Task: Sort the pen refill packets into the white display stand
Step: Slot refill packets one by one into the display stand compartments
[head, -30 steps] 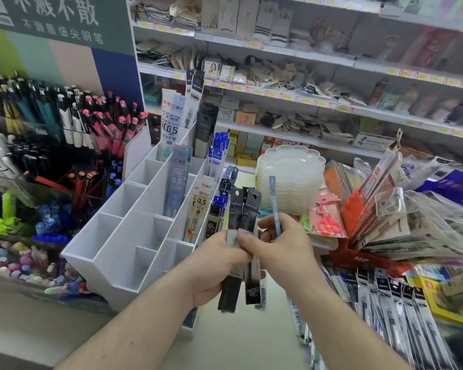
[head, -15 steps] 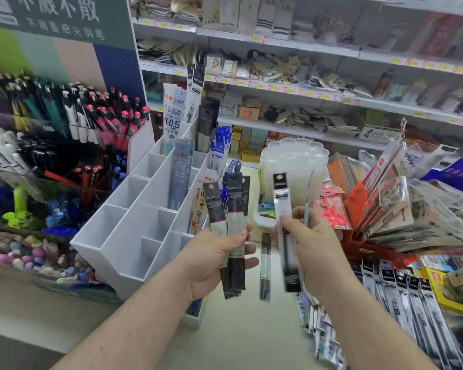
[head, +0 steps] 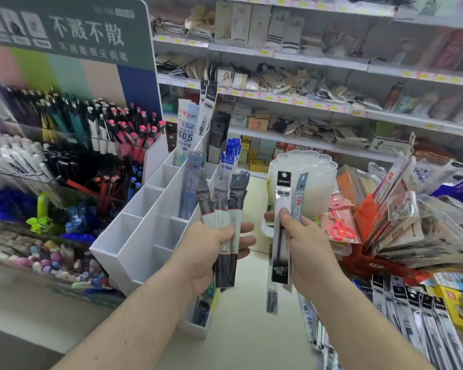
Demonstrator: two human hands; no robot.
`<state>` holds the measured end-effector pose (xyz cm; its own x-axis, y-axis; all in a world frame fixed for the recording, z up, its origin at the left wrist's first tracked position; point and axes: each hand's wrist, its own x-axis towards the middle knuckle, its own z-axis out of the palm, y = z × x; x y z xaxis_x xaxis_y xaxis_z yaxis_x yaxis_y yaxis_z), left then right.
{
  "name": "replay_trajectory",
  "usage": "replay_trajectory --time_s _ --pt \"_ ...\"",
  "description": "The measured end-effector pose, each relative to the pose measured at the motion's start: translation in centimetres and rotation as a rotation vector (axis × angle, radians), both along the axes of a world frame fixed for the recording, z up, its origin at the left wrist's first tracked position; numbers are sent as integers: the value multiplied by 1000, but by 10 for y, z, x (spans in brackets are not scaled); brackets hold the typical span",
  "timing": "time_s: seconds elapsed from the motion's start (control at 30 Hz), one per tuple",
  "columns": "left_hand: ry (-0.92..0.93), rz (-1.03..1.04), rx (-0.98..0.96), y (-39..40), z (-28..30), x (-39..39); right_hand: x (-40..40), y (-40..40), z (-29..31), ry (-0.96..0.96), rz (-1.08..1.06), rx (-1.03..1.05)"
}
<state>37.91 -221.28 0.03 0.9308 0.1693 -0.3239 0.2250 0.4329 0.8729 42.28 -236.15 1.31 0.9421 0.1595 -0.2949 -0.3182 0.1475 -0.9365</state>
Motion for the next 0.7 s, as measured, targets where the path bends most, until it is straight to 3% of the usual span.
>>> replay_trajectory --time_s 0.43,0.57,0.7 --pt "-189 346 59 51 61 19 100 58 64 -389 -81 -168" --pt "-177 394 15 58 62 24 135 94 84 -621 -59 -361" --pt "-158 401 28 60 57 24 166 123 87 -724 1 -506"
